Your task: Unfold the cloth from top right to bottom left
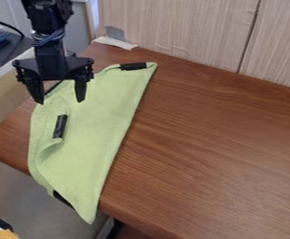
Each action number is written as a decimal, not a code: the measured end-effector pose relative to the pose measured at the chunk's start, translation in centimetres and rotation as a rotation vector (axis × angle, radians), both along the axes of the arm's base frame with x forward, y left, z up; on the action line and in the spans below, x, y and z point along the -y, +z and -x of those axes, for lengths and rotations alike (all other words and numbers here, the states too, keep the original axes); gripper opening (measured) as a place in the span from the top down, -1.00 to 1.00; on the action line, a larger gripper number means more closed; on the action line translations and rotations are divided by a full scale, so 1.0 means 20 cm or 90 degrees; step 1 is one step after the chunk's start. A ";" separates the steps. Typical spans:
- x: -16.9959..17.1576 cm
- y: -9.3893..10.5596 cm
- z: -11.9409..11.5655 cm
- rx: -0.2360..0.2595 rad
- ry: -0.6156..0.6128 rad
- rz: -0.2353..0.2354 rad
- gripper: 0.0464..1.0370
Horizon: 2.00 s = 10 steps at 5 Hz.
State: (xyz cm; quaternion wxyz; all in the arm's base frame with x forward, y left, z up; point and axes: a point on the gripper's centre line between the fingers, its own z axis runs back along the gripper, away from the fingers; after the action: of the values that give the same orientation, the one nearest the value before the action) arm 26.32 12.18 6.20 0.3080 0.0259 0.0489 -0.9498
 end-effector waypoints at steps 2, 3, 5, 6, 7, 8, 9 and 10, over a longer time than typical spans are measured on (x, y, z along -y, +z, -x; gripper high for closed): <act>0.01 -0.06 0.02 -0.014 -0.010 0.006 -0.93; 0.01 -0.09 0.04 -0.010 -0.026 0.001 -0.93; -0.03 -0.16 0.06 -0.015 -0.031 -0.006 -0.93; -0.04 -0.25 0.08 -0.047 -0.026 -0.007 -0.93; -0.05 -0.29 0.07 -0.060 -0.029 -0.016 -0.84; -0.05 -0.29 0.05 -0.060 -0.029 -0.016 -0.55; -0.05 -0.30 0.05 -0.059 -0.027 -0.016 0.06; -0.05 -0.30 0.05 -0.060 -0.027 -0.015 0.56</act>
State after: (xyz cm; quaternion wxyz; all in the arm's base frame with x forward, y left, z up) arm 25.35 13.16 0.22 0.2848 -0.0145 0.0738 -0.9556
